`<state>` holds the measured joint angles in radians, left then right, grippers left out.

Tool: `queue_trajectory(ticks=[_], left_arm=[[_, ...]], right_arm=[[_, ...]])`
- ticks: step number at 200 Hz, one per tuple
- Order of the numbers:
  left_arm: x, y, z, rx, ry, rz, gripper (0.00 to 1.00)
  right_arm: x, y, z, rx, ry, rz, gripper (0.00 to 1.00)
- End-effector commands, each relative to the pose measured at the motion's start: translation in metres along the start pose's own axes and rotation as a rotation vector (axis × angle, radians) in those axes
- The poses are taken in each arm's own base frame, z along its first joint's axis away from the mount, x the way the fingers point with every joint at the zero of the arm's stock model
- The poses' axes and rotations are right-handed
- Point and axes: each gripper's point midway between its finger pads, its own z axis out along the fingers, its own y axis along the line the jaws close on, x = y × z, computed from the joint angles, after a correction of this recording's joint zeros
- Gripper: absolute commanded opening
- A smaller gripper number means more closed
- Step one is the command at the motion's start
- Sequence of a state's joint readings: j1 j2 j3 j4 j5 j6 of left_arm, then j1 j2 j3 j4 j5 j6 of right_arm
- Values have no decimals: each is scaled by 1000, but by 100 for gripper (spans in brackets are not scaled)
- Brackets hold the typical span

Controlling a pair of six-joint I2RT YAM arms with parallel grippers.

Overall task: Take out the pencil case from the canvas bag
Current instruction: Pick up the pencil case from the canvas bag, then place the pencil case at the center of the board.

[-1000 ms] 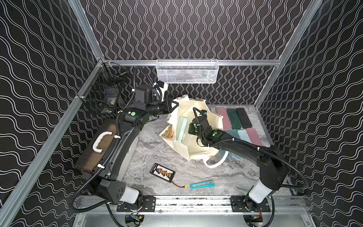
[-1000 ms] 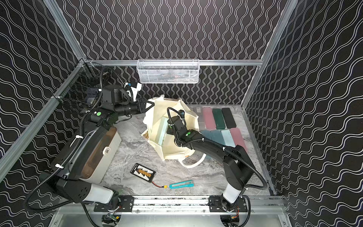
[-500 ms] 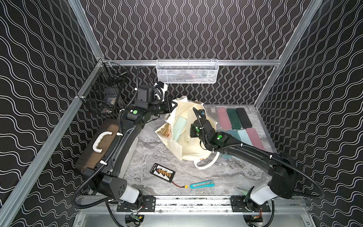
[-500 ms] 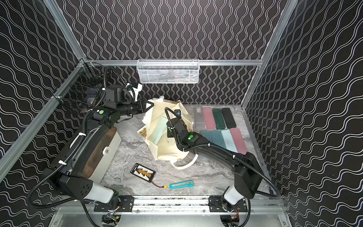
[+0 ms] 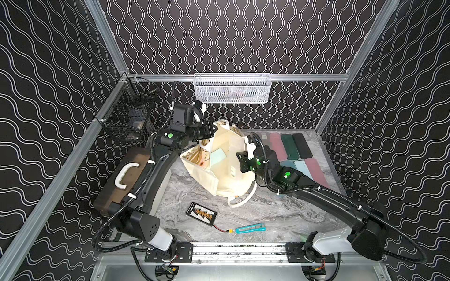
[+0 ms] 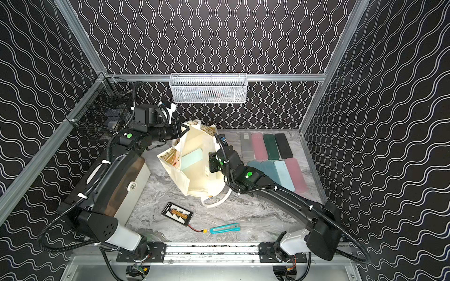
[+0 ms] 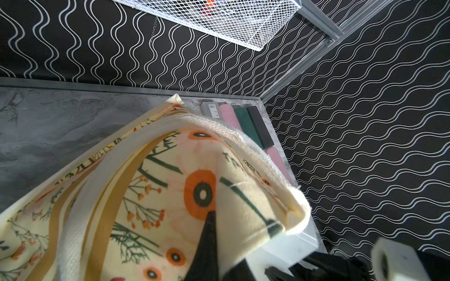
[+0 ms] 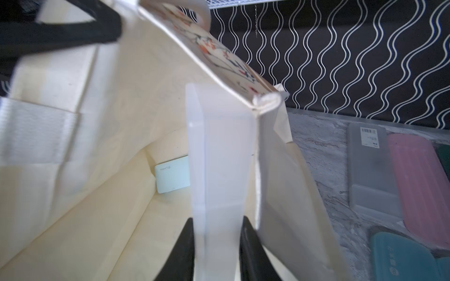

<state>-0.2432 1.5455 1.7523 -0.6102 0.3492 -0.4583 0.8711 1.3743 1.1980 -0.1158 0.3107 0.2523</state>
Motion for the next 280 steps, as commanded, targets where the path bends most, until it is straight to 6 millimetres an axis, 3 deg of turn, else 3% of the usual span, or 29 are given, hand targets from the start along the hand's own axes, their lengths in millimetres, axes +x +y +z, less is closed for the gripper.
queue_trajectory(ticks=[1,72,113,137,159,201,248,274,280], left_arm=[[-19,6,-1,-52,-69,6,0],[-37,40,-9,-285,-116,-14,0],[-48,54,-21,-405,-137,23,0],[-54,58,-29,-457,-146,45,0],[-61,60,-38,-493,-163,57,0],[-76,61,-56,-505,-187,54,0],[-87,62,-82,-497,-219,41,0],[-89,60,-92,-495,-226,43,0],[-89,61,-94,-496,-225,41,0]], right_arm=[[-22,16,-13,-88,-56,-1,13],[-47,7,-61,-110,-93,-31,12],[-59,-17,-90,-60,-90,-51,12],[-54,-40,-97,6,-44,-61,11],[-42,-68,-98,86,27,-51,11],[1,-115,-85,203,239,21,10],[47,-139,-55,241,489,94,11],[68,-138,-38,203,603,131,11],[71,-147,-34,207,622,158,11]])
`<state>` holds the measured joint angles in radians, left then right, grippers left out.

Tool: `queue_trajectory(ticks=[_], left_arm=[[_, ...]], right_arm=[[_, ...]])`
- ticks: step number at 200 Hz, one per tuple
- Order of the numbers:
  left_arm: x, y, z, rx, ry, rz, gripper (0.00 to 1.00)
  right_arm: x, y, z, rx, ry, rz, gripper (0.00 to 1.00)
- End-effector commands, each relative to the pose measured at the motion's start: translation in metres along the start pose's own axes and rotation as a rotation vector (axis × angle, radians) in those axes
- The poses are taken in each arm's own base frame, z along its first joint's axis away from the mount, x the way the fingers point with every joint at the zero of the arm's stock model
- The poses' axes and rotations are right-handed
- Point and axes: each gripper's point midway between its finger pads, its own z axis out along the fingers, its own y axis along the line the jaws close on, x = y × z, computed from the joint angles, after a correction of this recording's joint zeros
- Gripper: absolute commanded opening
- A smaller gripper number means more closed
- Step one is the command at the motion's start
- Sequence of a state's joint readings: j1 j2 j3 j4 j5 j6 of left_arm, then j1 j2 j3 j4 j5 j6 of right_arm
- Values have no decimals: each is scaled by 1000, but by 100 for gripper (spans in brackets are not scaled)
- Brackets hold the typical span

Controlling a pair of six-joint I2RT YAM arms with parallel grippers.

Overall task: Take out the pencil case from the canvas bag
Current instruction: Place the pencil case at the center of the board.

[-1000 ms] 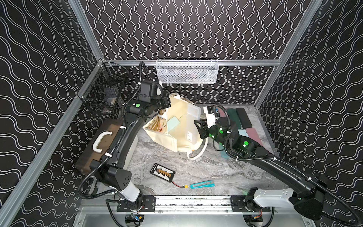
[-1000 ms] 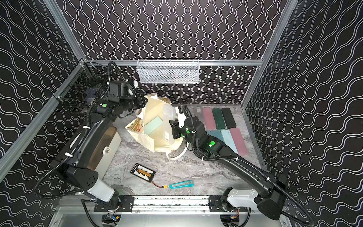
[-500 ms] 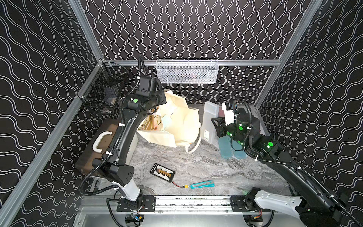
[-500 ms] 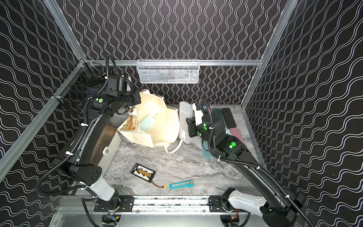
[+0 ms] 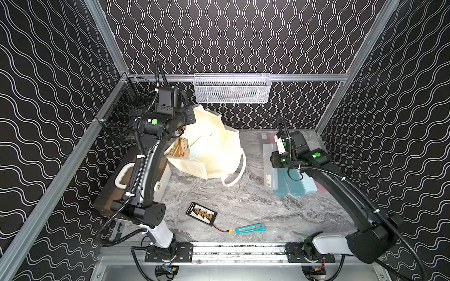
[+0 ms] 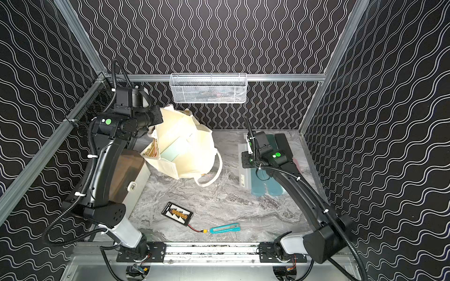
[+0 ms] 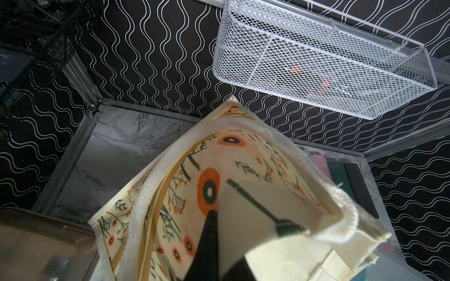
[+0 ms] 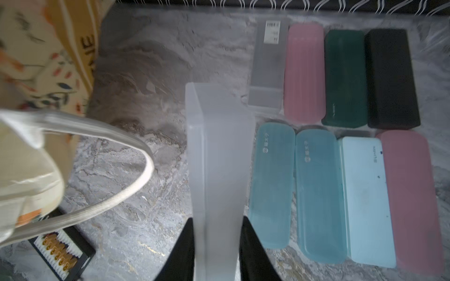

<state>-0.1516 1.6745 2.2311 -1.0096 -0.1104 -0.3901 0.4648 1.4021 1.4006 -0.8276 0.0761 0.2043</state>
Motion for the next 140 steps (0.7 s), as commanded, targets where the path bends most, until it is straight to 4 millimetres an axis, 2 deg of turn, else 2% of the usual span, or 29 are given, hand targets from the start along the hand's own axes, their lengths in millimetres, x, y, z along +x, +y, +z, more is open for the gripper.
queue_trajectory(ticks=[1,67,140], left_arm=[[-13,0,-14,15,-50,12,0],[-7,-6,-17,64,-19,33,0],[-3,-12,-19,106,-11,38,0]], right_arm=[[15,3,14,-62,125,37,11],[31,7,78,-232,344,145,12],[37,0,107,-379,446,246,14]])
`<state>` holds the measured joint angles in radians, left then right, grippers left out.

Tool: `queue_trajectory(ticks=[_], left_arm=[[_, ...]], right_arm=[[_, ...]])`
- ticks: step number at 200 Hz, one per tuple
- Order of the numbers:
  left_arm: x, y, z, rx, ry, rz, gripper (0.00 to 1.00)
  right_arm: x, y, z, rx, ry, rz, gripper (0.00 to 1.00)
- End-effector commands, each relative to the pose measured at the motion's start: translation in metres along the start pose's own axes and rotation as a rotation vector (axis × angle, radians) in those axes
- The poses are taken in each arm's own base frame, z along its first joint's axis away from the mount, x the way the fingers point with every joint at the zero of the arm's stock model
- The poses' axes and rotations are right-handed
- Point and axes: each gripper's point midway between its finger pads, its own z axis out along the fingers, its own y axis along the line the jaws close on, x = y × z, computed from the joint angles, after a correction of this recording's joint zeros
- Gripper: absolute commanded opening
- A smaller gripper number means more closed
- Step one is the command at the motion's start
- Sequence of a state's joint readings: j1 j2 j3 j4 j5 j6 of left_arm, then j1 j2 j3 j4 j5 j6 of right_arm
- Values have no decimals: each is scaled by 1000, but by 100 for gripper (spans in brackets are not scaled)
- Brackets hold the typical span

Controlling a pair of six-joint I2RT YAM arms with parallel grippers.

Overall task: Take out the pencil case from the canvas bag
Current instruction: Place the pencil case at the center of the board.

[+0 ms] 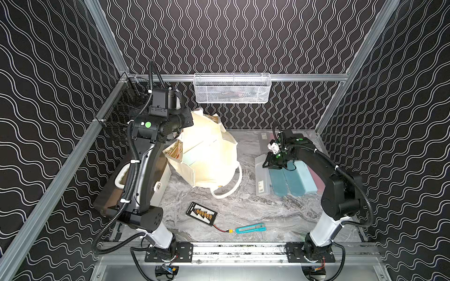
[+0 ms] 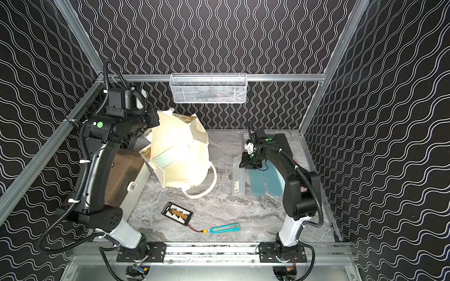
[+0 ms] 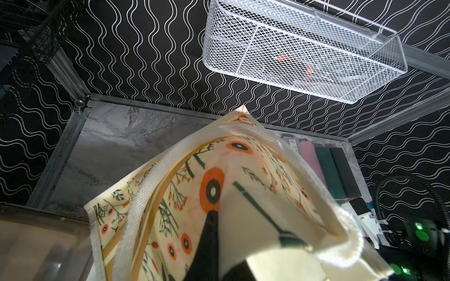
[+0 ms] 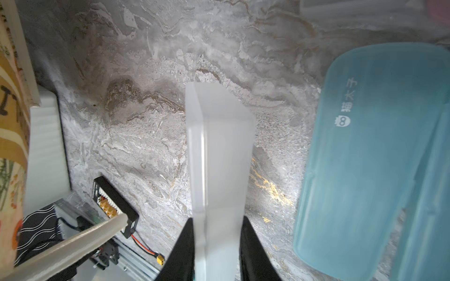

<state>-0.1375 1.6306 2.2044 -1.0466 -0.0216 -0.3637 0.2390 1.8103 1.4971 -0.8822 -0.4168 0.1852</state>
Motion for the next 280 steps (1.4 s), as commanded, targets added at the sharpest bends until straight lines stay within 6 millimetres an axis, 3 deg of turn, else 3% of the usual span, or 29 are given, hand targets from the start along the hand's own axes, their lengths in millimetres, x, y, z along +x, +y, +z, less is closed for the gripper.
queue_trajectory(ticks=[1,101,149,171,229,260,280], left_arm=[[-15,-9,-5,42,-58,20,0],[-10,-12,0,61,-40,24,0],[-9,-12,1,63,-38,22,0],[-9,-11,1,59,-37,21,0],[-3,-10,7,56,-12,12,0],[2,-15,13,89,5,2,0],[5,-28,18,166,17,-7,0]], right_arm=[[2,11,3,-91,46,-11,14],[-3,-24,41,-1,97,-1,18],[-6,-41,45,68,84,1,43],[-11,-49,39,130,52,-14,51],[-19,-40,9,190,-105,-74,52],[-23,-13,-25,234,-302,-147,53],[-25,22,-51,244,-457,-244,53]])
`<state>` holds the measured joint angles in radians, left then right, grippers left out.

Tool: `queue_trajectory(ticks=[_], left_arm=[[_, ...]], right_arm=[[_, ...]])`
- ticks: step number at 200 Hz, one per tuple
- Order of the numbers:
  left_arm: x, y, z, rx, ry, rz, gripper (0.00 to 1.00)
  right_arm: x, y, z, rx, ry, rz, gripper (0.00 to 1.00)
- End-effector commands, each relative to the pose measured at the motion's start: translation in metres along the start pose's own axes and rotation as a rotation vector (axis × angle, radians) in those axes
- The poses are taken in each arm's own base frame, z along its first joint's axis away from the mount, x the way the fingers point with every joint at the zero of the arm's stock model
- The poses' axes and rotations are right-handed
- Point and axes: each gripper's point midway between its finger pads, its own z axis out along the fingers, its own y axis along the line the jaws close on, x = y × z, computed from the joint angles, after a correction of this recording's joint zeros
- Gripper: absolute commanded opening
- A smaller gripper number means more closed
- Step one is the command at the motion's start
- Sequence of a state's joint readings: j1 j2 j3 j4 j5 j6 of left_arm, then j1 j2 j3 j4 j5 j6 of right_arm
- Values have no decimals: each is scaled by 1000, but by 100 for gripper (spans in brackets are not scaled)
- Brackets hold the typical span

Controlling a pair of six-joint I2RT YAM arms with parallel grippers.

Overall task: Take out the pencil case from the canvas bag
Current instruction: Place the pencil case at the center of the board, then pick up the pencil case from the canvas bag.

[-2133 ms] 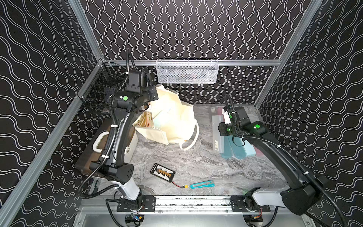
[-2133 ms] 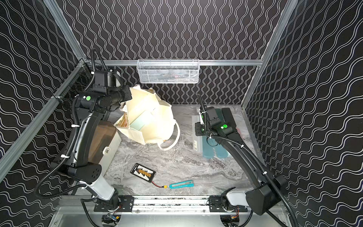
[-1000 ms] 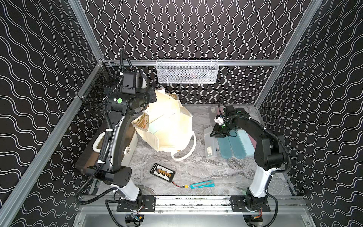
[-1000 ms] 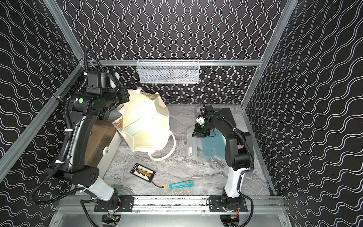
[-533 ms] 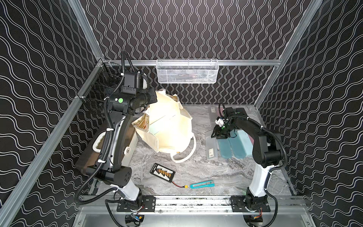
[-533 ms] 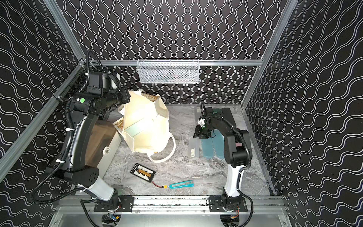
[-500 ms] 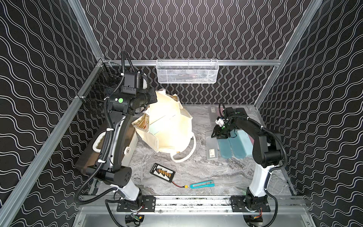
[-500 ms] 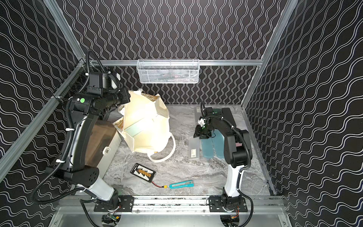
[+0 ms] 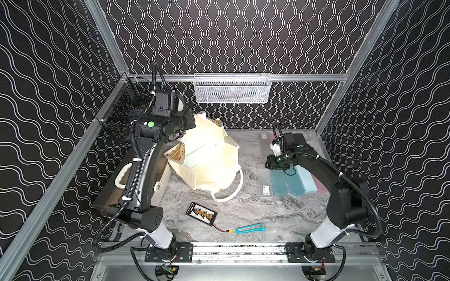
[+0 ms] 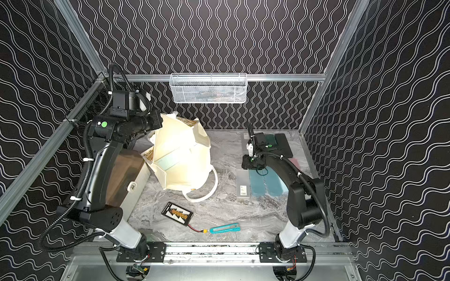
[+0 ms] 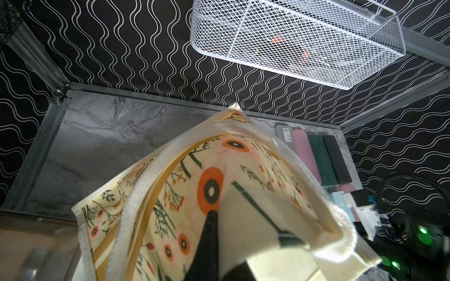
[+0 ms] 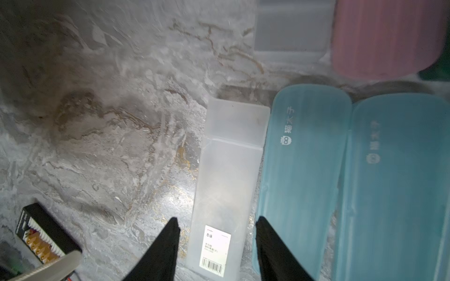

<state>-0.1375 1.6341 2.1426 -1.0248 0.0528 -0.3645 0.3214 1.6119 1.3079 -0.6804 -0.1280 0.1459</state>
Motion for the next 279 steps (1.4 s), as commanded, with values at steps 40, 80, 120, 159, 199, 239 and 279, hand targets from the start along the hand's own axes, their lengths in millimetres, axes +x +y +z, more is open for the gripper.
queue_trajectory(ticks=[40,80,120,159,199,239,279], left_arm=[[0,-51,20,211,-14,15,0],[18,-72,43,249,27,35,0],[32,-78,61,245,50,37,0],[40,-82,68,241,69,39,0],[43,-87,68,246,79,46,0],[40,-90,61,257,68,47,0],[36,-94,52,268,63,54,0]], right_arm=[[-55,90,-104,-18,-519,-186,51],[-44,158,-160,-151,-684,-375,47],[-10,212,-173,-241,-696,-550,40],[13,231,-124,-219,-562,-589,34],[27,229,-53,-124,-427,-580,32],[35,222,0,-55,-358,-518,29],[28,213,39,-1,-284,-379,29]])
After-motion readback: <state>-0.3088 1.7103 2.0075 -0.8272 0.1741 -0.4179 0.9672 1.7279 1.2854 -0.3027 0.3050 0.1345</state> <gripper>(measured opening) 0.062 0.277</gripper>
